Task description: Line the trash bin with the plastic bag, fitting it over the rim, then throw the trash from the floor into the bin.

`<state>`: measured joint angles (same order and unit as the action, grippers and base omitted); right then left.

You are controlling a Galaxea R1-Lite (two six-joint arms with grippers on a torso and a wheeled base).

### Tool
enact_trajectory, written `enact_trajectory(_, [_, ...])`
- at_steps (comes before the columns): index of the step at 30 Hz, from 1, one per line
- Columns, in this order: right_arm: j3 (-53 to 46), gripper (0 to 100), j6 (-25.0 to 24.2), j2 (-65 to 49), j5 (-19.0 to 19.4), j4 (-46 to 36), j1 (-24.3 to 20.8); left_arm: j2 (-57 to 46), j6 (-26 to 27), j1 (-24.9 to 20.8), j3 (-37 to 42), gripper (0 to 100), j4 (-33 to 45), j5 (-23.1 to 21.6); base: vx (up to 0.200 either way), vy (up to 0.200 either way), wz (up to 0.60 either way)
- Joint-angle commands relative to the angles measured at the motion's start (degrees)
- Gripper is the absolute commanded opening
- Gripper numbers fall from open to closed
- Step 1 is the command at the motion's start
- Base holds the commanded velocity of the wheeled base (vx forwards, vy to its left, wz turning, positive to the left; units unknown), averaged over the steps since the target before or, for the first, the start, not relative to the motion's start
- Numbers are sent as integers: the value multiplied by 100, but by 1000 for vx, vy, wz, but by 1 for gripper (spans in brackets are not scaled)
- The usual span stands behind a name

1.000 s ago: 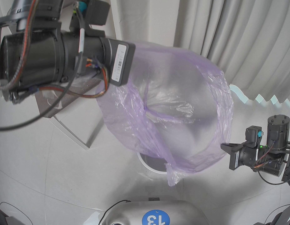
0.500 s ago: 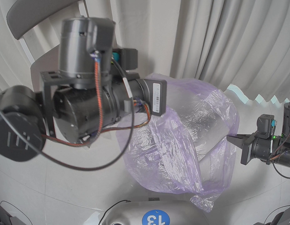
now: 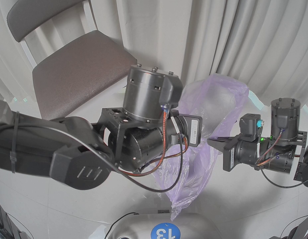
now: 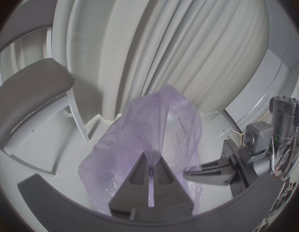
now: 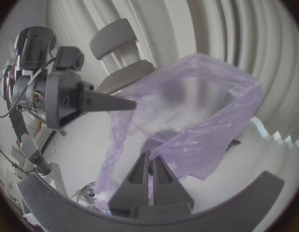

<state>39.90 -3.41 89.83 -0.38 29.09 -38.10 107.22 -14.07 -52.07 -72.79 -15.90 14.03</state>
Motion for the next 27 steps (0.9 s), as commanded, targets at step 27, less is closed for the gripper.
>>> enact_trajectory(27, [-211,0,-19,922,47,581,30,906,-35,223,-701,0,34,-261,0,0,0])
